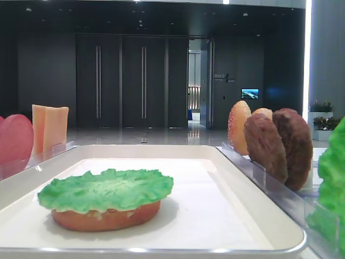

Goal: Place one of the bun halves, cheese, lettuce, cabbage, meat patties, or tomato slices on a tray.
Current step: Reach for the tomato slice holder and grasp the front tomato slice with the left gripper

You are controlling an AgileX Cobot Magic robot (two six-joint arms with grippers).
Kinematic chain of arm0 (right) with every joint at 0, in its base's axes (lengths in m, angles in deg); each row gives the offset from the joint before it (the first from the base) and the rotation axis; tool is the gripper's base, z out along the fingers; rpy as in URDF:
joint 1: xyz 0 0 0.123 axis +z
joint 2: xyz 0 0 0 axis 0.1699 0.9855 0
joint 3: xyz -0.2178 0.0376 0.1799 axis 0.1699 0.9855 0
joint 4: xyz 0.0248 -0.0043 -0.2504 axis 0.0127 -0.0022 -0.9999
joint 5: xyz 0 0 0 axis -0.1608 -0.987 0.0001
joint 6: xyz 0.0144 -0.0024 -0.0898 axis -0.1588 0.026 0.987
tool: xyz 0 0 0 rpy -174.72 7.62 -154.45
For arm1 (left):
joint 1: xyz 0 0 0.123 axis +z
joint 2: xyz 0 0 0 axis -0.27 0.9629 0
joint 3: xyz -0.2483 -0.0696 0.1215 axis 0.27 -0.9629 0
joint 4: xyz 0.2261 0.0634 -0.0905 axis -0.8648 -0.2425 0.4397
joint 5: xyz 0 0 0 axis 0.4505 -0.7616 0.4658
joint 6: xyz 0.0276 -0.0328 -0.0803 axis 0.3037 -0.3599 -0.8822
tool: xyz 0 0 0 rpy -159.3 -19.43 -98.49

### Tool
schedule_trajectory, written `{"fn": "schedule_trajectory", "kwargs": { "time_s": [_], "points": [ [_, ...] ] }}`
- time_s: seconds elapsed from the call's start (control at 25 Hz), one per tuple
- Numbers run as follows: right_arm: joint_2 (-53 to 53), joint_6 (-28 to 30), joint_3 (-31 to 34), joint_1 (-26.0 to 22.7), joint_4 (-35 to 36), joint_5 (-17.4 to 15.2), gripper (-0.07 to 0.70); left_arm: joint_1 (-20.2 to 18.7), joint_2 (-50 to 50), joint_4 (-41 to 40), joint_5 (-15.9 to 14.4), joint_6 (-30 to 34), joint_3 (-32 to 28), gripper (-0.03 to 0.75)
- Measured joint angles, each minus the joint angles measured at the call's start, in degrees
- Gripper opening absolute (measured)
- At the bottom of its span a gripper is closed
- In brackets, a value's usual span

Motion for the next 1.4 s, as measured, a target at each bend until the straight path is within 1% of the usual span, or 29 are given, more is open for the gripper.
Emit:
{"fn": "schedule_trajectory", "kwargs": {
  "time_s": [0.08,0.2,0.36,0.72,1.04,1.24,1.4],
  "points": [
    [0.0,0.0,0.0,0.0,0.0,0.0,0.585,0.0,5.4,1.2,-0.5,-0.1,1.3,0.639],
    [0.0,0.0,0.0,0.0,0.0,0.0,0.585,0.0,13.7,3.6,-1.5,-0.1,4.9,0.639],
    [0.0,0.0,0.0,0.0,0.0,0.0,0.585,0.0,24.8,5.2,-1.7,-0.1,11.5,0.639],
    [0.0,0.0,0.1,0.0,0.0,0.0,0.585,0.0,49.4,5.2,-1.6,0.1,26.7,0.639],
    [0.0,0.0,0.1,0.0,0.0,0.0,0.585,0.0,67.7,5.4,-1.2,0.2,35.1,0.639],
    [0.0,0.0,0.1,0.0,0.0,0.0,0.585,0.0,75.3,5.3,-0.2,0.2,39.1,0.639],
    [0.0,0.0,0.1,0.0,0.0,0.0,0.585,0.0,80.0,5.3,-0.2,0.2,41.3,0.639]
  ]
}}
